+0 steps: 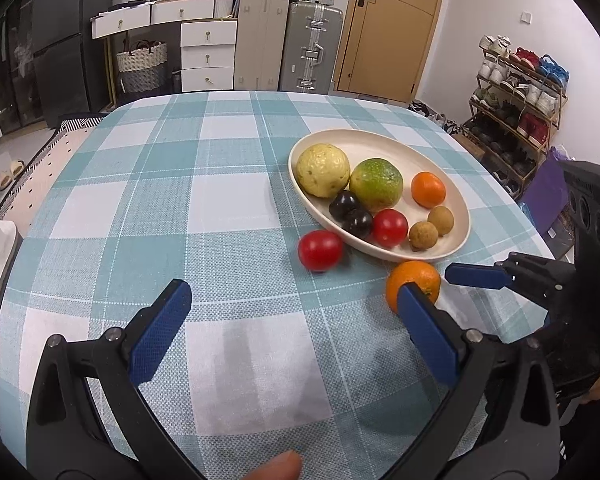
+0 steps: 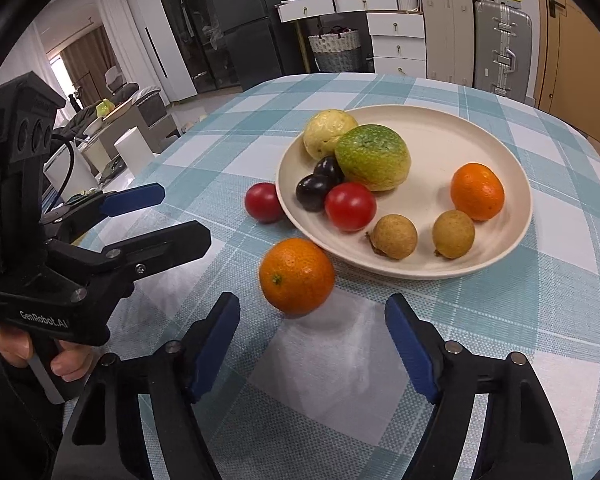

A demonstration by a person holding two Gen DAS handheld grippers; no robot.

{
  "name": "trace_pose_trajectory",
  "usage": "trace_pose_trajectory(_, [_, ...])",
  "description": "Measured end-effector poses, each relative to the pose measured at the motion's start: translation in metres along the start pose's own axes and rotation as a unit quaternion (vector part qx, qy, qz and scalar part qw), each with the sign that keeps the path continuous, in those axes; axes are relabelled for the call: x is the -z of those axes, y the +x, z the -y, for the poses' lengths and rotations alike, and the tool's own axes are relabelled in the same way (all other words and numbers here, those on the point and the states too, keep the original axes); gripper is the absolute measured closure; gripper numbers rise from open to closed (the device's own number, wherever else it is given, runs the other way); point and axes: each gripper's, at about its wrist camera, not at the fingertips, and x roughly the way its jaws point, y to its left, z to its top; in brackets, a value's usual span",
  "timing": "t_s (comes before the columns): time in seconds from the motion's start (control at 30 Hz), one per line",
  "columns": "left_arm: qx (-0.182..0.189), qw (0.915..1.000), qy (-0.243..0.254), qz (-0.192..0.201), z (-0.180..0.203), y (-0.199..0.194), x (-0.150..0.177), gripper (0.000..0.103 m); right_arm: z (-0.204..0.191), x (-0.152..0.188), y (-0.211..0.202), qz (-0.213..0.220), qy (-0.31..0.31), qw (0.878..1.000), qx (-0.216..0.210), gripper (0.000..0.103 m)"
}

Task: Organize fruits
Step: 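Grasp the orange on the cloth with the right gripper, then lift the orange with the right gripper while the left gripper grasps the last red tomato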

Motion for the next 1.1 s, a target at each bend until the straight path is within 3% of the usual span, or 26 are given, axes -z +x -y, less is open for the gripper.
trace_pose_trajectory(0.4, [-0.001,1.0000,-0.006,-0.006,-0.001,0.004,0.001,0.001,-0.009,-0.006,0.005,-0.005,-0.010,1.000,-0.019,0.047])
trace_pose_trajectory(0.6, [-0.004,0.9999,-0.007,-0.007,-0.001,0.004,0.001,0.001,-0.011,-0.011,0.007,-0.001,-0.012,1.000,-0.022,0.048])
trace_pose_trajectory(0.9, [-0.008,0.9999,-0.011,-0.008,-0.005,0.005,0.001,0.001,-0.009,-0.014,0.011,0.000,-0.007,1.000,-0.015,0.063])
trace_pose_trajectory(1.1, [-0.012,0.9998,-0.012,-0.009,-0.006,0.004,0.000,0.001,-0.011,-0.010,0.008,0.005,-0.011,1.000,-0.022,0.065])
